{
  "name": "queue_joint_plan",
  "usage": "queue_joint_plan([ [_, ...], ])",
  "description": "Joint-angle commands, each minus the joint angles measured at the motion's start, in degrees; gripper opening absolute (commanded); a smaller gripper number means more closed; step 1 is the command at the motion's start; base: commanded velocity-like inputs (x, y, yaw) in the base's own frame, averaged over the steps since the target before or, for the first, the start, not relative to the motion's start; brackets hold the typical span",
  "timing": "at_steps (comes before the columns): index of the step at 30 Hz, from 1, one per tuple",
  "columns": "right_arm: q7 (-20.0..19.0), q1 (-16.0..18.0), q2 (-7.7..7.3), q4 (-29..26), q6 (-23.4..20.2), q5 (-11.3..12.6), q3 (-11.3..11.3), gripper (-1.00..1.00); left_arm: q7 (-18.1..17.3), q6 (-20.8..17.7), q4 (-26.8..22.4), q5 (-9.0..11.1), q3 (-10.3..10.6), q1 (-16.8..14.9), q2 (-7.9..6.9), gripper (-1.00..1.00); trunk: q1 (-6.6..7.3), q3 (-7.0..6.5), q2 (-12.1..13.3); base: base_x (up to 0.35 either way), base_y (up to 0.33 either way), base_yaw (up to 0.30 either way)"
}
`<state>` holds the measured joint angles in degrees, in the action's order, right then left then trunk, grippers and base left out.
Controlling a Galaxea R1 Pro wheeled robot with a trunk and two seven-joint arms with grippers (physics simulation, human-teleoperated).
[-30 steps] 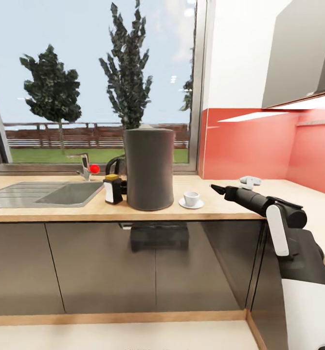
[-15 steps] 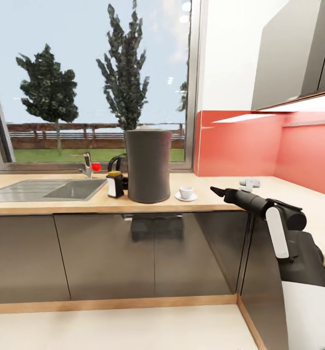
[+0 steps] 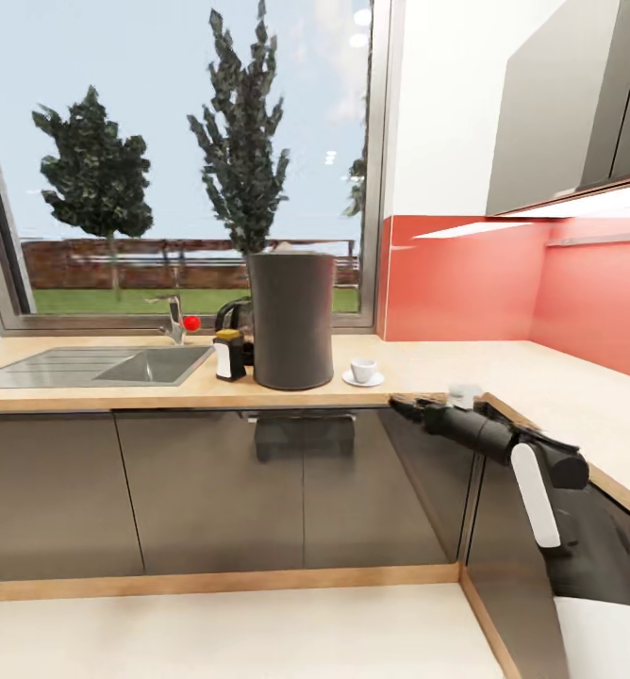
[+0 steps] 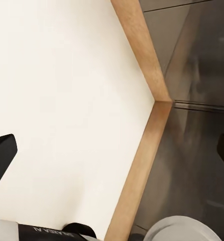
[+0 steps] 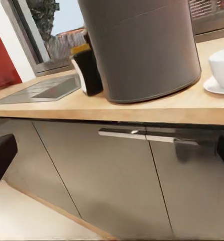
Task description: Set up a coffee station on the kitchen countertop: keep the coffee maker on the countertop, move the bottle of coffee from the kitchen shelf to the counter next to the coffee maker, place a paper coffee filter on top of the coffee maker, put the saucer next to the coffee maker with the coffee cup on the saucer, and place the electric kettle next to the coffee maker.
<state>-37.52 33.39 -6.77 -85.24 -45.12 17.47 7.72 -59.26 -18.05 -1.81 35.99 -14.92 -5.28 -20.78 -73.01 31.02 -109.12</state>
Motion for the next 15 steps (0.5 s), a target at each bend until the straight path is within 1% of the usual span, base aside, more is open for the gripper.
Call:
queue_joint_plan([
  [1, -0.81, -0.63, 0.0, -0.02, -0.12, 0.14, 0.04, 1.0, -0.15, -0.58, 0.0, -0.21, -0.43, -0.02, 0.0, 1.0, 0.01, 0.07, -0.03, -0.001, 0.001, 0.0],
  [2, -1.82, -1.86, 0.0, -0.02, 0.21, 0.13, -0.03, 1.0, -0.15, -0.58, -0.01, -0.21, -0.41, -0.01, 0.0, 1.0, 0.01, 0.07, -0.03, 0.0, 0.0, 0.0],
  [5, -2.69, -3.57, 0.0, -0.02, 0.51, 0.1, -0.11, 1.0, -0.15, -0.58, -0.02, -0.21, -0.39, -0.02, -0.01, 1.0, 0.01, 0.07, -0.03, 0.0, 0.0, 0.0],
  [7, -3.14, -5.34, 0.0, -0.02, 0.89, 0.08, -0.72, 1.0, -0.15, -0.58, -0.03, -0.21, -0.38, -0.03, 0.01, 1.0, 0.01, 0.07, -0.03, 0.0, 0.0, 0.0],
  [9, -3.31, -6.56, 0.0, 0.02, 1.73, 0.06, -1.88, 1.0, -0.15, -0.58, -0.03, -0.21, -0.38, -0.03, -0.01, 1.0, 0.01, 0.07, -0.03, 0.0, 0.0, 0.0],
  [10, -3.42, -7.86, 0.0, 0.1, 3.06, 0.05, -3.3, 1.0, -0.15, -0.58, -0.03, -0.21, -0.38, -0.04, -0.02, 1.0, 0.01, 0.07, -0.03, 0.0, 0.0, 0.0],
  [11, -3.46, -8.55, 0.0, 0.18, 3.76, 0.02, -3.92, 1.0, -0.15, -0.58, -0.02, -0.21, -0.38, -0.03, -0.03, 1.0, 0.01, 0.07, -0.03, 0.0, 0.0, 0.0],
  [12, -3.51, -9.98, 0.0, 0.43, 4.88, -0.19, -4.87, 1.0, -0.15, -0.58, -0.02, -0.21, -0.38, -0.03, -0.04, 1.0, 0.01, 0.07, -0.03, 0.0, 0.0, 0.0],
  [14, -3.55, -11.28, 0.0, 0.81, 5.61, -0.94, -5.52, 1.0, -0.15, -0.58, -0.01, -0.21, -0.38, -0.04, -0.01, 1.0, 0.01, 0.07, -0.03, 0.0, 0.0, 0.0],
  [15, -3.57, -12.44, 0.0, 1.28, 6.07, -2.17, -5.93, 1.0, -0.15, -0.58, 0.0, -0.21, -0.34, -0.02, 0.01, 1.0, 0.01, 0.07, -0.03, 0.0, 0.0, 0.0],
])
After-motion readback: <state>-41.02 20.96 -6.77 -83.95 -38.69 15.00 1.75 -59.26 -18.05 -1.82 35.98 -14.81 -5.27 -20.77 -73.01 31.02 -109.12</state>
